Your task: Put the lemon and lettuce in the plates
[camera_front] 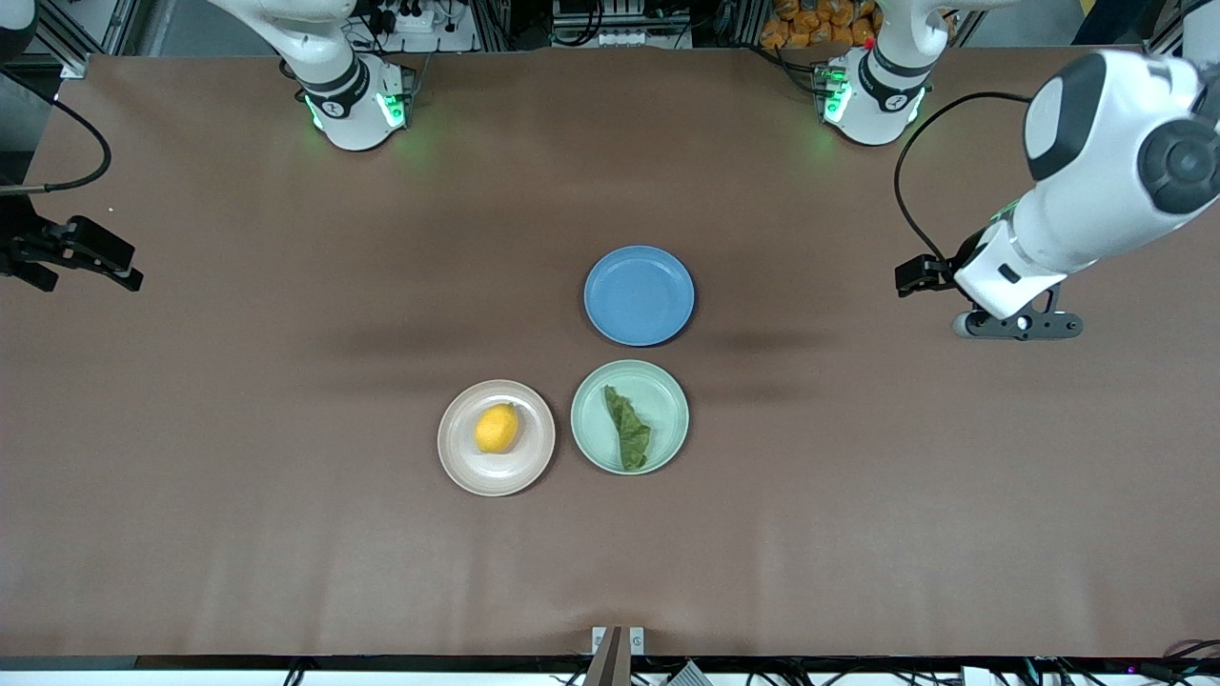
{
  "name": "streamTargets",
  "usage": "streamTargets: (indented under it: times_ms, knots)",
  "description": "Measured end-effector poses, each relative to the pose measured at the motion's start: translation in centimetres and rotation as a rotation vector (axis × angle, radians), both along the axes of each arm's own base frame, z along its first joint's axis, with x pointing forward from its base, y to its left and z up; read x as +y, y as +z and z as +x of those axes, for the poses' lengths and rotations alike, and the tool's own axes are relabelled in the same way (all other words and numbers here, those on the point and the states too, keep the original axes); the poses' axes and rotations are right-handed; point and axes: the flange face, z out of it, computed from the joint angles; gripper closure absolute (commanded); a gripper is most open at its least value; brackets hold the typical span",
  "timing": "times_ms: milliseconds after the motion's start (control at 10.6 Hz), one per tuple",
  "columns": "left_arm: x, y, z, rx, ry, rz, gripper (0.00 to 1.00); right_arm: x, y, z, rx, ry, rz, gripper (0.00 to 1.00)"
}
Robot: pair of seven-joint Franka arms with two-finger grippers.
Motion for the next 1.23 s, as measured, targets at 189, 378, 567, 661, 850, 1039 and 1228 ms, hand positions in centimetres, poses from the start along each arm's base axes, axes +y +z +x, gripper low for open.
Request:
streamTargets:
  times_ms: [189,378,567,661,850,1039,1228]
  knots:
    - [-1.2,4.1,0.7,-0.078,-0.019,-0.016,0.00,-0.2,0.5,0.0,-0.010,-0.004,0.000,0.00]
    - [-1.1,7.1,0.6,-0.133,-0.017,-0.023,0.00,-0.2,0.5,0.0,-0.008,-0.005,0.000,0.00]
    - [0.1,10.5,0.6,-0.180,-0.001,-0.018,0.00,-0.2,0.3,-0.2,0.013,-0.006,0.001,0.00]
    - [0.9,11.9,0.4,-0.174,0.010,-0.013,0.00,-0.2,0.1,-0.4,0.034,-0.007,0.002,0.00]
    - [2.0,13.1,-0.1,-0.146,0.026,-0.006,0.00,-0.2,0.0,-0.5,0.046,-0.008,0.002,0.00]
    - [2.5,13.6,-0.2,-0.146,0.033,-0.005,0.00,-0.3,-0.3,-0.9,0.080,-0.012,0.004,0.00]
    - [2.6,13.6,-0.2,-0.145,0.035,-0.004,0.00,-0.3,-0.3,-1.0,0.088,-0.015,0.004,0.00]
